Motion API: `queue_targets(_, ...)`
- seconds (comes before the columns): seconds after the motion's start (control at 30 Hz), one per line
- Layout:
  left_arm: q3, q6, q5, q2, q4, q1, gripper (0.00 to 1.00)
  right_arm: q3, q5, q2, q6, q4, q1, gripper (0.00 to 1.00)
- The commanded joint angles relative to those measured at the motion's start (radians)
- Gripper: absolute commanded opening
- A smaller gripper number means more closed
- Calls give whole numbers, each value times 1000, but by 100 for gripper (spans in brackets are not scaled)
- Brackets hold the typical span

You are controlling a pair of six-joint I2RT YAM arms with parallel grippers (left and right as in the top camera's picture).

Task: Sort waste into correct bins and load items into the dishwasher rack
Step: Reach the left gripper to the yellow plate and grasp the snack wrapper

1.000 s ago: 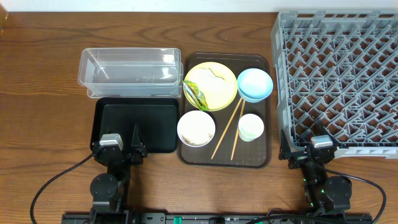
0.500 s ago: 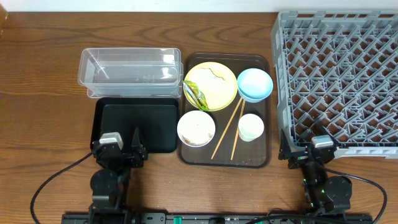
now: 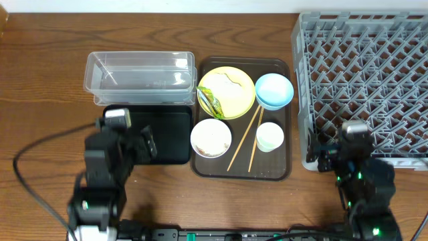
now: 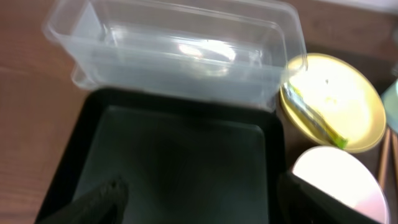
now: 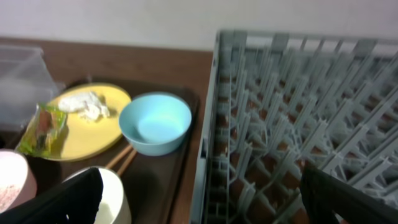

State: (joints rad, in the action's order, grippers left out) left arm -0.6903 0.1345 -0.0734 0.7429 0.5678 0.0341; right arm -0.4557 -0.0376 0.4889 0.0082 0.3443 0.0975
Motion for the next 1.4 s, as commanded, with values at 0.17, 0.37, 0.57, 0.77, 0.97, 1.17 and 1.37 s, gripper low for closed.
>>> queue_targets(0.17,-408,9,-114,367,386,-5,79,-311,11,353,13,229,1,99)
queue_targets(0.37,-517,9,-220,483,484,-5,79,-391,2,472,14,306,1,99)
queue_targets(0.57,-517,92,-389,526,305,2,79,-391,-19,474,25,292,1,99)
queue_targets(0.77,-517,190,-385,616,151,77,79,-391,-20,474,25,292,1,99)
queue_targets(0.97,-518,204,-207,709,45,219,79,-391,-20,475,25,293,1,99)
queue_targets(1.17,-518,208,-42,814,-63,357,78,-391,-19,475,25,294,1,99)
queue_targets(1.37,-518,252,20,946,-121,431,77,-391,-19,475,24,296,1,99)
